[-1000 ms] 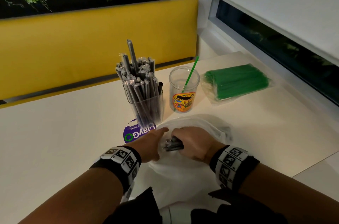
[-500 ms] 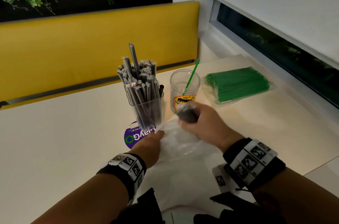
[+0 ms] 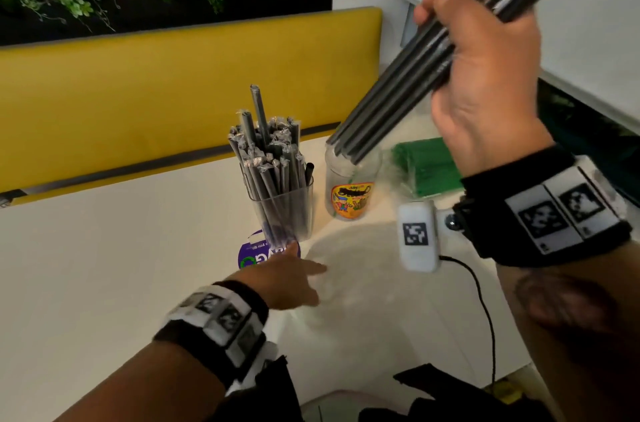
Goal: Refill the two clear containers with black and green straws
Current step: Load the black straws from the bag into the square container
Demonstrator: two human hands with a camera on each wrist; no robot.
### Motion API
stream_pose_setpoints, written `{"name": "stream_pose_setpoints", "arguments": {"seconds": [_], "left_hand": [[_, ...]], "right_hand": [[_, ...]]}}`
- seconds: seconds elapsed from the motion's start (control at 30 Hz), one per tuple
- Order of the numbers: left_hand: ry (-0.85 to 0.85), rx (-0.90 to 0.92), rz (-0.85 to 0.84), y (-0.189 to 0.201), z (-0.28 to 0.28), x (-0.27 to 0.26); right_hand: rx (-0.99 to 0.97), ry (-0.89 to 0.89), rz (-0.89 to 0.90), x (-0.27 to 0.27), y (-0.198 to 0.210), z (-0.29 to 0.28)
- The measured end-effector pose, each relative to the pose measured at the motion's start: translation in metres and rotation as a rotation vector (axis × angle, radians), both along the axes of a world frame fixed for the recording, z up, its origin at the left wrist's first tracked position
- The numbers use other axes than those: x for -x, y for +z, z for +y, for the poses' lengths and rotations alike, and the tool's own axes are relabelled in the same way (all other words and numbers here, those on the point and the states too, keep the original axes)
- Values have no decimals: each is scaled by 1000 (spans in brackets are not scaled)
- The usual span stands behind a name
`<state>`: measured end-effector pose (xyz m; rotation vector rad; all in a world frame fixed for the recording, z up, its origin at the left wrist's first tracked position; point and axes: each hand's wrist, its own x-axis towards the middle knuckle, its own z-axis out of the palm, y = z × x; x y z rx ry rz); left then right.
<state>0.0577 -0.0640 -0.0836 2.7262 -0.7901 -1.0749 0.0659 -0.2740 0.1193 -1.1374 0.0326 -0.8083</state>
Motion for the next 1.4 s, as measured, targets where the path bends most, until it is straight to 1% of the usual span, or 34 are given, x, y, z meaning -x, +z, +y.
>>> {"name": "stream_pose_setpoints", "arguments": {"seconds": [0.03, 0.07, 0.1, 0.13, 0.17, 0.23, 0.27, 0.3, 0.33, 0.37, 0.43, 0.5, 0.57, 0.63, 0.77, 0.83, 0.93, 1.03, 1.17, 1.3, 1.33, 1.37, 1.4], "left_hand": [[57, 106, 93, 15, 10, -7], [147, 209, 162, 27, 23, -14], [277, 311, 191, 41, 37, -21], [429, 422, 183, 50, 51, -30], [595, 557, 136, 57, 64, -38], [915, 861, -85, 63, 80, -56], [1018, 1018, -183, 64, 82, -63], [1048, 1154, -235, 66, 79, -68], [1001, 1253, -252, 68, 72, -70], [900, 1297, -255, 69, 63, -68], [731, 1280, -248, 64, 40, -66], [681, 1204, -264, 58, 24, -68], [663, 1165, -280, 49, 17, -70], [662, 1181, -286, 40, 14, -73], [720, 1179, -315, 31, 12, -78], [718, 1176, -315, 28, 14, -81], [714, 1162, -324, 26, 17, -83], [692, 1132, -352, 26, 17, -85], [695, 1120, -358, 24, 18, -86], [677, 1161, -390, 22, 19, -89], [672, 1171, -401, 22, 19, -89], [674, 1174, -405, 21, 20, -89], [682, 1177, -402, 21, 19, -89]], "right_hand": [[71, -32, 13, -5, 2, 6], [143, -58, 36, -11, 1, 13], [219, -81, 65, -15, -1, 20], [295, -95, 98, -20, -4, 26], [365, -97, 130, -24, -9, 33], [466, -75, 177, -33, -18, 48], [501, -61, 192, -39, -23, 55], [527, -53, 203, -44, -27, 61], [542, -41, 212, -48, -29, 68], [551, -18, 214, -51, -32, 74], [568, 24, 214, -57, -35, 84], [563, 53, 210, -60, -35, 91], [526, 61, 210, -63, -33, 92], [471, 49, 201, -65, -29, 90], [445, 79, 189, -68, -31, 89], [416, 95, 232, -72, -41, 89], [391, 158, 337, -79, -70, 86], [464, 285, 455, -79, -93, 87], [600, 382, 485, -79, -97, 89], [982, 503, 512, -84, -87, 79], [1025, 476, 498, -83, -80, 74], [1033, 403, 463, -80, -70, 70], [1048, 291, 378, -77, -59, 67]]}}
